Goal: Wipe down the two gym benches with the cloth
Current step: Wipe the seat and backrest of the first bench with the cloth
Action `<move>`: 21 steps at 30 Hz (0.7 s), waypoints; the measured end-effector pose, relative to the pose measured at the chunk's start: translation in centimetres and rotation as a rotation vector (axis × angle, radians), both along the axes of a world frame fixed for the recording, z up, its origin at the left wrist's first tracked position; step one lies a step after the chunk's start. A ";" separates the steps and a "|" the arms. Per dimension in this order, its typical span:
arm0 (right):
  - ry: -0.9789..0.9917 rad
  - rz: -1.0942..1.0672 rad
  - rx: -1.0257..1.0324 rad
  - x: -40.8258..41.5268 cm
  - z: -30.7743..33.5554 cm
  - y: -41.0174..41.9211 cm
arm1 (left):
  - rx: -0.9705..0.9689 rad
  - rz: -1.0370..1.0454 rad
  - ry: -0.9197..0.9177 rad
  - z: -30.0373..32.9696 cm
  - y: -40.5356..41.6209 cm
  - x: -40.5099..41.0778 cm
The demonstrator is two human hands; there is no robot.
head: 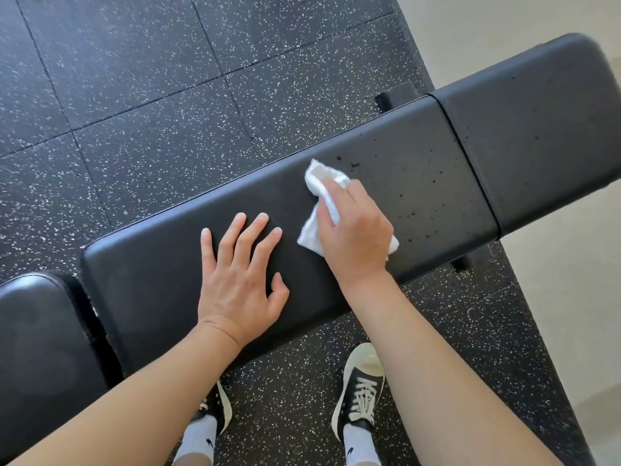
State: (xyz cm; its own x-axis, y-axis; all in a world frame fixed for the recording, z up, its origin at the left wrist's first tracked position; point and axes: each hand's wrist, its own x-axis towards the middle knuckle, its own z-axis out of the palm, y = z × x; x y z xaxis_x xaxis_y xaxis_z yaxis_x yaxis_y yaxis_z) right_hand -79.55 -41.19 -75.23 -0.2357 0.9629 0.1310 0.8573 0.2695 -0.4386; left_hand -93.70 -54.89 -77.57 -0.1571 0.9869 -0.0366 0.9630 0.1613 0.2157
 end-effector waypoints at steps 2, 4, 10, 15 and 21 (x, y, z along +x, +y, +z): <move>0.014 -0.004 -0.044 -1.5 0.4 0.9 | 0.003 -0.001 0.003 0.0 0.0 0.0; 0.005 0.029 -0.079 -1.5 0.6 0.8 | 0.001 0.003 -0.001 0.0 0.0 0.1; -0.060 0.399 0.029 5.9 -0.1 -4.9 | 0.019 0.010 -0.015 0.0 -0.1 0.0; -0.076 0.081 0.030 13.4 -0.8 -2.8 | 0.040 0.010 -0.015 0.1 0.0 0.2; -0.042 -0.044 -0.030 3.7 -0.5 -5.7 | 0.027 0.006 -0.018 0.0 0.0 0.1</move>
